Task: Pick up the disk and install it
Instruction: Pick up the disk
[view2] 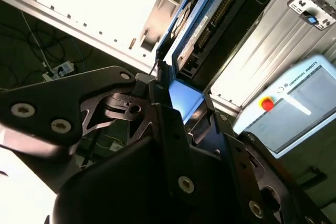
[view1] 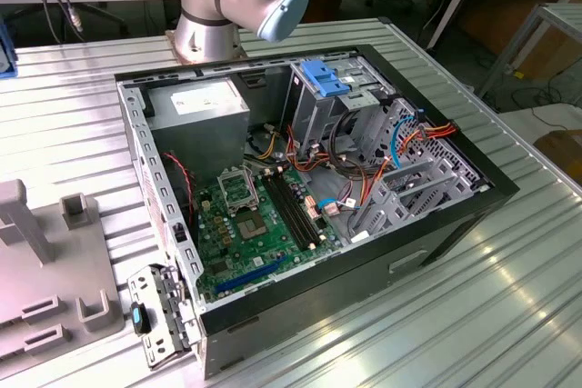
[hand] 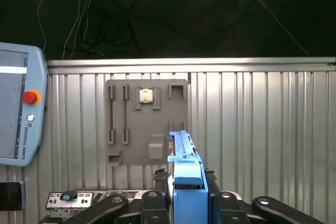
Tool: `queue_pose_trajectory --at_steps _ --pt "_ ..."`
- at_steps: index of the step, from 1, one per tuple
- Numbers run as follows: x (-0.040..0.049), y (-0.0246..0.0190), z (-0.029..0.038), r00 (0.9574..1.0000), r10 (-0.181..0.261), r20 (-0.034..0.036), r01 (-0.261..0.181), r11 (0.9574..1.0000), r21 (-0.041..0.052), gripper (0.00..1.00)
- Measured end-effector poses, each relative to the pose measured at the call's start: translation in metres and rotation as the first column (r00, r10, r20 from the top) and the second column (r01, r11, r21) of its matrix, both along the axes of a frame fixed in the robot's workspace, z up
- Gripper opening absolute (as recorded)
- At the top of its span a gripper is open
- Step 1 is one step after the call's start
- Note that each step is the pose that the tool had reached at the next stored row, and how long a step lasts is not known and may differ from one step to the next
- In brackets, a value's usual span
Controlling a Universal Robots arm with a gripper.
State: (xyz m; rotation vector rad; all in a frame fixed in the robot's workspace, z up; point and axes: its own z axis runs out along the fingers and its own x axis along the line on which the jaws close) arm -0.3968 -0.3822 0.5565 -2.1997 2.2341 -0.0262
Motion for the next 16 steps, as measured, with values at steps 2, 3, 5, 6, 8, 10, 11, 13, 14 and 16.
queue_pose_trajectory --at_steps 2,3,5,6,8,10,11,13,14,16 --pt "0.0078 0.0000 -0.0003 1.0000 0.000 0.0002 0.000 1.0000 0.0001 0.37" --pt "0.0134 0.0000 -0.0004 1.0000 0.000 0.0000 0.000 1.0000 0.0000 0.37" --pt "0.0191 0.0000 -0.0005 1.0000 0.000 0.0001 0.000 1.0000 0.0001 0.37" --pt "0.0214 0.0000 -0.0005 1.0000 0.000 0.0001 0.000 1.0000 0.0001 0.37" --pt "0.0257 0.0000 -0.0006 1.0000 0.000 0.0000 0.000 1.0000 0.0000 0.37" --pt "0.0296 0.0000 -0.0006 1.0000 0.000 0.0000 0.000 1.0000 0.0000 0.37" --pt "0.0328 0.0000 -0.0007 1.0000 0.000 0.0000 0.000 1.0000 0.0000 0.37" --pt "0.0380 0.0000 -0.0008 1.0000 0.000 0.0001 0.000 1.0000 0.0001 0.37" --pt "0.0419 0.0000 -0.0008 1.0000 0.000 0.0001 0.000 1.0000 0.0001 0.37" --pt "0.0469 0.0000 -0.0007 1.0000 0.000 0.0000 0.000 1.0000 0.0001 0.37"
